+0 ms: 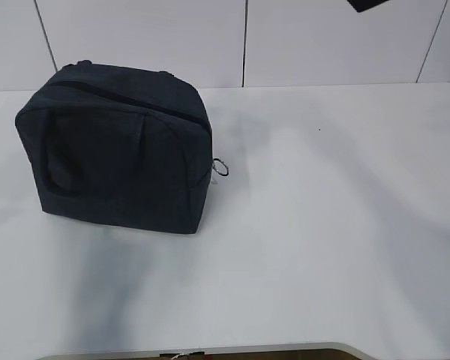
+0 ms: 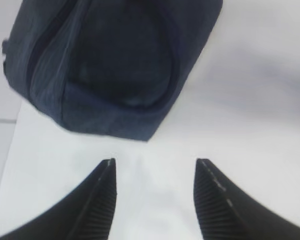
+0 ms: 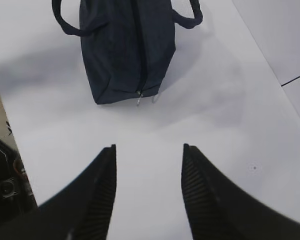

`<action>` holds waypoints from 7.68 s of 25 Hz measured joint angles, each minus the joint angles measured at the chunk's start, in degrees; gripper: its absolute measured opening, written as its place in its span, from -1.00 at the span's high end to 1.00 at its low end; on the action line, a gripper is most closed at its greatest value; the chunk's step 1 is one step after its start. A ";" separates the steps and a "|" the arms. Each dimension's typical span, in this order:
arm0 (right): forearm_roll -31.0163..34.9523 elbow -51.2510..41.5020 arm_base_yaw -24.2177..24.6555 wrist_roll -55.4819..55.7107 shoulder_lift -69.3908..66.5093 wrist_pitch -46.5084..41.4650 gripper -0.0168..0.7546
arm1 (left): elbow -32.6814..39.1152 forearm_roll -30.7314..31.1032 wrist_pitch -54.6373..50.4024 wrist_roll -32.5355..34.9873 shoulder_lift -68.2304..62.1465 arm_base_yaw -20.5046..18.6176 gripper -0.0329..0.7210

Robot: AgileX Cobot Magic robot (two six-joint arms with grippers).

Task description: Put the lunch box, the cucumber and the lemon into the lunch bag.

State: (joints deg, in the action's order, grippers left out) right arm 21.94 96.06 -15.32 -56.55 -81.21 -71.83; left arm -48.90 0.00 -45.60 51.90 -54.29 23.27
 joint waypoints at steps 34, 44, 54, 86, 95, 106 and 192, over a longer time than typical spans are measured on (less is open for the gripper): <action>-2.95 -26.50 0.00 11.47 31.97 -0.53 0.04 | 2.28 8.30 -26.16 -42.07 34.46 0.00 -0.05; -2.95 -34.57 0.00 17.17 38.20 -0.53 0.04 | 4.50 -1.43 -26.50 -43.89 40.53 0.00 -0.05; -2.95 -43.45 0.00 24.03 49.80 -0.53 0.04 | 13.19 -10.33 -19.15 -44.01 42.08 0.00 -0.05; -12.75 -67.25 0.00 42.34 82.17 6.11 0.04 | 19.39 -12.38 -17.74 -41.65 53.69 0.00 -0.05; -14.93 -67.30 0.00 45.49 82.17 6.11 0.04 | 19.49 -10.74 -18.01 -41.26 53.69 0.00 -0.05; -17.38 -67.30 0.00 47.40 82.17 6.11 0.04 | 19.49 -11.20 -18.14 -41.16 53.69 0.00 -0.05; -17.64 -67.39 16.47 47.50 82.17 6.33 0.04 | 19.61 -13.09 -18.14 -41.04 53.69 -23.62 -0.05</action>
State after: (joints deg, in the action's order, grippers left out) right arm 4.29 28.67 1.15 -9.05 0.95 -65.50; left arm -29.29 -13.09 -63.74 10.86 -0.60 -0.35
